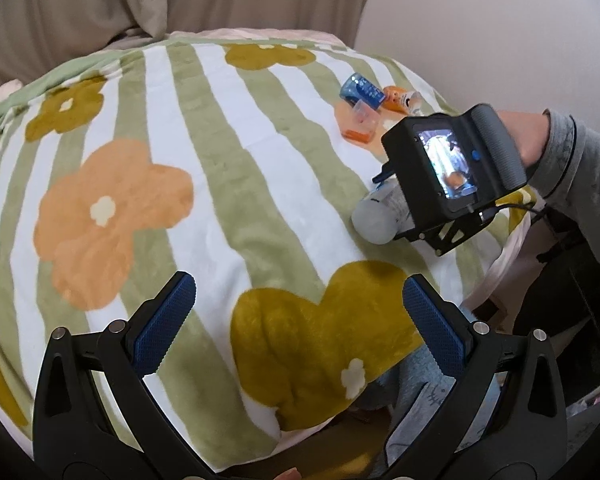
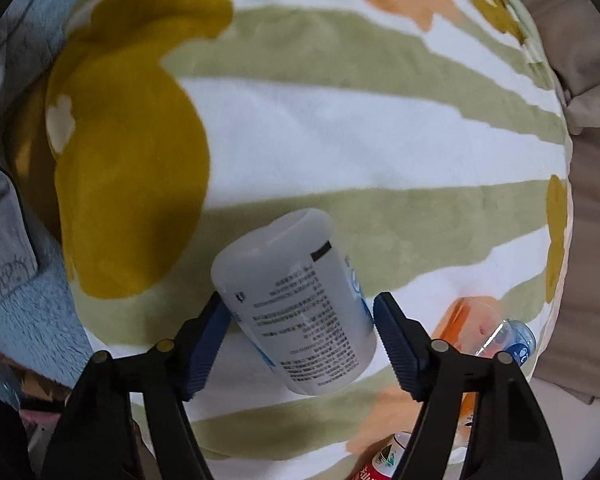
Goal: Flip cup upside down
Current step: 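Lift the white cup with the right gripper and carry it aside, then rotate the right gripper to turn the white cup upside down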
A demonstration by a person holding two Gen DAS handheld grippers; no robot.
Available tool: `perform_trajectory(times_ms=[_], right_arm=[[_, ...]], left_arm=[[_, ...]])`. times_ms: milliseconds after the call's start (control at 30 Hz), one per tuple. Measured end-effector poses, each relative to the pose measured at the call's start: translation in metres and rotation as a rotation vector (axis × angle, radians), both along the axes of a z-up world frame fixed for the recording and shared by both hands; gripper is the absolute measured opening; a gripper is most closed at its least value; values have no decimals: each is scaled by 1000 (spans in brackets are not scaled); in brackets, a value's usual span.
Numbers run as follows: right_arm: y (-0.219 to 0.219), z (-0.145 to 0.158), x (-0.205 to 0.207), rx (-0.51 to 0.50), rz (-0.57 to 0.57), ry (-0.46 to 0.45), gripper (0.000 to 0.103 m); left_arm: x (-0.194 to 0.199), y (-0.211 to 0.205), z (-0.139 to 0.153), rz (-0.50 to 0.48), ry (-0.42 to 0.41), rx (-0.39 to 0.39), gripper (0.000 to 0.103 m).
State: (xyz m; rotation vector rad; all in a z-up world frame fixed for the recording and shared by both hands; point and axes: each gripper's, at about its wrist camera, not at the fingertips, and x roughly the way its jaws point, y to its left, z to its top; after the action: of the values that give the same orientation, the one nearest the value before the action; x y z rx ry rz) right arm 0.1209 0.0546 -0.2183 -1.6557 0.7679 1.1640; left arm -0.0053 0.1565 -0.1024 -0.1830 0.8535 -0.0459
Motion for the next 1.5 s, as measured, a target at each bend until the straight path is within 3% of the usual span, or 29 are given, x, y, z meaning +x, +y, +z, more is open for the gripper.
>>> perform_trajectory(times_ms=[67, 133, 367, 433, 500, 633, 733, 867, 1000, 1133, 1267, 1500], right_arm=[[8, 7, 10, 16, -77, 44, 66], [9, 19, 26, 45, -260, 135, 66], [-26, 42, 93, 186, -1016, 393, 62], [-38, 40, 103, 229, -1183, 424, 62], [-46, 42, 103, 286, -1261, 417, 62], [-62, 46, 81, 412, -1312, 374, 62], [-74, 36, 58, 423, -1297, 395, 60], [-77, 36, 43, 425, -1240, 356, 60], [-67, 35, 47, 333, -1212, 361, 61], [-60, 37, 53, 202, -1180, 308, 83], [-49, 42, 66, 109, -1151, 270, 83], [-38, 32, 87, 43, -1223, 394, 83]], left_arm=[[-2, 2, 3, 4, -12, -7, 103], [-5, 5, 7, 12, -32, -12, 103], [-2, 21, 10, -2, -77, -107, 103], [-3, 25, 10, -9, -82, -132, 103], [-7, 30, 10, -12, -89, -141, 103], [-13, 39, 9, -18, -93, -154, 103], [-15, 45, 5, -23, -87, -161, 103], [-17, 48, 2, -26, -84, -180, 103], [-22, 48, 5, -23, -93, -181, 103], [-30, 47, 10, -16, -111, -169, 103], [-39, 48, 15, -9, -125, -160, 103], [-53, 51, 15, 13, -125, -155, 103]])
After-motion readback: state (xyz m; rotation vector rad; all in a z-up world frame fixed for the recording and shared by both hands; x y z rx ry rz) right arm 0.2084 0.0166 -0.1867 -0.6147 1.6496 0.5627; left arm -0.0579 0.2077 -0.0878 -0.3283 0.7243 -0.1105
